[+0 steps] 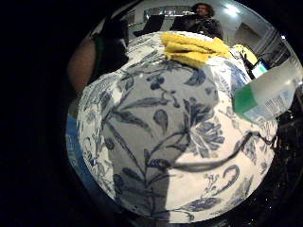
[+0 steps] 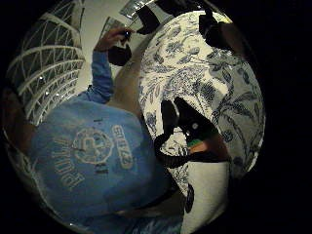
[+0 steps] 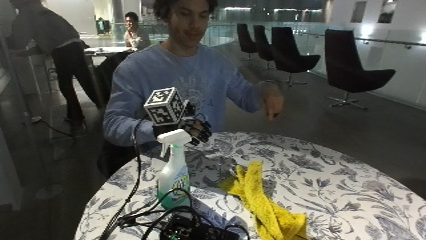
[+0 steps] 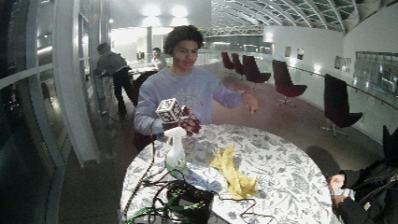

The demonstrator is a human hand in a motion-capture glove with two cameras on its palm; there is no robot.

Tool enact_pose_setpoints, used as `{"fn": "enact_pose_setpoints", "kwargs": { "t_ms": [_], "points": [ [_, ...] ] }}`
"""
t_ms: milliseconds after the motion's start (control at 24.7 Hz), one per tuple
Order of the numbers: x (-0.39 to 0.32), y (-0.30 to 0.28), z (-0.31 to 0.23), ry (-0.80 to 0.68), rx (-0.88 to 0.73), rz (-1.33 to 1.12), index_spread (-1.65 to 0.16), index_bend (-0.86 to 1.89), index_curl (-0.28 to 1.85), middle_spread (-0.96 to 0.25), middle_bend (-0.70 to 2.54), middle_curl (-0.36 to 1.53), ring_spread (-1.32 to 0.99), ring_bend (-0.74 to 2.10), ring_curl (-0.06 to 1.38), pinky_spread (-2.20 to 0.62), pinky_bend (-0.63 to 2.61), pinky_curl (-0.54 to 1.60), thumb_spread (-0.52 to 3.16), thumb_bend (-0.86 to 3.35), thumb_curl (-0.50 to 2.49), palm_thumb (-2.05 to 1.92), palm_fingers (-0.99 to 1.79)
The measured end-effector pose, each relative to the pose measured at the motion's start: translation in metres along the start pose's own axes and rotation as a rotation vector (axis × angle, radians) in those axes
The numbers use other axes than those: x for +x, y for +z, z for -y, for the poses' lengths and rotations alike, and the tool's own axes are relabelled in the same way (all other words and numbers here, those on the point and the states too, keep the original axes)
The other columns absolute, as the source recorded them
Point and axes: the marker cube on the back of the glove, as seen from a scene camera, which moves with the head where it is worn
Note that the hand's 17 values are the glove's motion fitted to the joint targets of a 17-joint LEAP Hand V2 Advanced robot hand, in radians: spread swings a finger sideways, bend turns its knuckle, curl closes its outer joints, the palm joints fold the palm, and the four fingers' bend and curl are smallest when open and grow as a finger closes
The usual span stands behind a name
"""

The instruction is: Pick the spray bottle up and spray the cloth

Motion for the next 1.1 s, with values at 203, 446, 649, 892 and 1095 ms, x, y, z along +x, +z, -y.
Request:
{"fn": "enact_pose_setpoints", "kwargs": {
  "t_ms": [203,446,649,892,1095],
  "points": [
    [0.005,-0.007,0.004,0.025,-0.006,-0.007,-0.24,0.24,0.18,-0.03,0.26,0.14,0.0,0.48,0.18,0.14,0.25,0.14,0.65,0.32,0.14,0.53,0.78],
    [0.009,-0.022,-0.003,0.05,-0.025,-0.034,-0.3,0.18,0.23,-0.03,0.18,0.18,0.0,0.5,0.25,0.18,0.26,0.2,0.87,0.3,0.19,0.57,0.71],
    [0.014,-0.026,-0.008,0.081,-0.003,0.003,-0.33,0.16,0.25,-0.03,0.14,0.19,0.0,0.52,0.27,0.19,0.29,0.23,0.98,0.27,0.21,0.59,0.67],
    [0.013,-0.026,-0.014,0.117,0.069,0.146,-0.36,0.09,0.24,-0.02,0.15,0.2,-0.01,0.53,0.3,0.19,0.36,0.27,0.96,0.11,0.2,0.44,0.58],
    [0.02,-0.03,-0.017,0.2,0.221,0.359,-0.39,0.08,0.22,-0.02,0.18,0.23,-0.01,0.52,0.3,0.19,0.41,0.3,0.92,0.04,0.21,0.43,0.51]
  ]
}}
